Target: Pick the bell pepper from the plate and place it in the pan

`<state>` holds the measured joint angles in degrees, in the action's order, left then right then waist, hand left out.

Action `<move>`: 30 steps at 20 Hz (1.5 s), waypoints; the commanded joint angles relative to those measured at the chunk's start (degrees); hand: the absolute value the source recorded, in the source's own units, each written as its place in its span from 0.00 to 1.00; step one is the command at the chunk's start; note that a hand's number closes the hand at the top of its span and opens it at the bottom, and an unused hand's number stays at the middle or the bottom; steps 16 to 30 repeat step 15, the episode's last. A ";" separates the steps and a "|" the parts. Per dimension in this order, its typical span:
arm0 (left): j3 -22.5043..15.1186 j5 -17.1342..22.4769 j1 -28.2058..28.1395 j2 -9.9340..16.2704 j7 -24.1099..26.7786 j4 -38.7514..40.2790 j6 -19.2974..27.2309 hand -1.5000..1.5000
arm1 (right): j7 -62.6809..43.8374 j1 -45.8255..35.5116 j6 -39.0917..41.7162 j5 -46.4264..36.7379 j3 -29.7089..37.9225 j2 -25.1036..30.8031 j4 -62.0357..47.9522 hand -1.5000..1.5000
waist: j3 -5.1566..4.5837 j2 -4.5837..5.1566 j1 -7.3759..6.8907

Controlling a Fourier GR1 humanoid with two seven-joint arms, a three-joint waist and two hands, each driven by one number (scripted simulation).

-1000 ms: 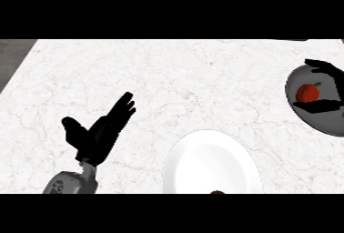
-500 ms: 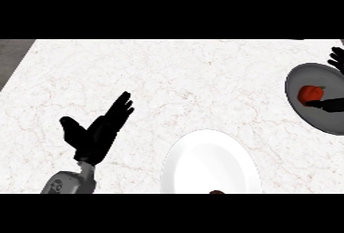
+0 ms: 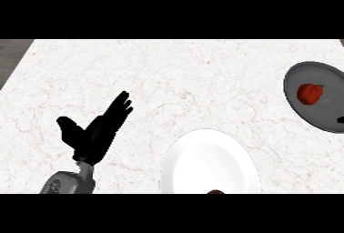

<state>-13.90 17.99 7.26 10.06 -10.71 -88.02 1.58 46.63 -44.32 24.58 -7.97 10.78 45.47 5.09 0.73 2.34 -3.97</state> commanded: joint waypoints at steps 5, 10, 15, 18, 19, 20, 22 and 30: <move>0.37 0.47 -0.27 0.04 -1.34 -1.43 0.45 0.50 | 6.40 4.27 15.09 0.39 -0.21 5.18 2.65 0.00 | 0.17 -0.46 0.77; -0.51 -0.50 -0.74 -0.20 -0.37 -0.73 0.19 0.50 | 5.90 5.73 16.94 0.62 -0.73 5.39 4.68 0.00 | 0.17 -0.36 0.92; -0.25 -0.58 -1.59 -0.35 0.25 -0.91 0.47 0.50 | 5.95 7.31 19.01 1.19 -1.05 7.69 6.82 0.00 | 0.15 -0.57 1.13; -0.25 -0.58 -1.59 -0.35 0.25 -0.91 0.47 0.50 | 5.95 7.31 19.01 1.19 -1.05 7.69 6.82 0.00 | 0.15 -0.57 1.13; -0.25 -0.58 -1.59 -0.35 0.25 -0.91 0.47 0.50 | 5.95 7.31 19.01 1.19 -1.05 7.69 6.82 0.00 | 0.15 -0.57 1.13; -0.25 -0.58 -1.59 -0.35 0.25 -0.91 0.47 0.50 | 5.95 7.31 19.01 1.19 -1.05 7.69 6.82 0.00 | 0.15 -0.57 1.13; -0.25 -0.58 -1.59 -0.35 0.25 -0.91 0.47 0.50 | 5.95 7.31 19.01 1.19 -1.05 7.69 6.82 0.00 | 0.15 -0.57 1.13; -0.25 -0.58 -1.59 -0.35 0.25 -0.91 0.47 0.50 | 5.95 7.31 19.01 1.19 -1.05 7.69 6.82 0.00 | 0.15 -0.57 1.13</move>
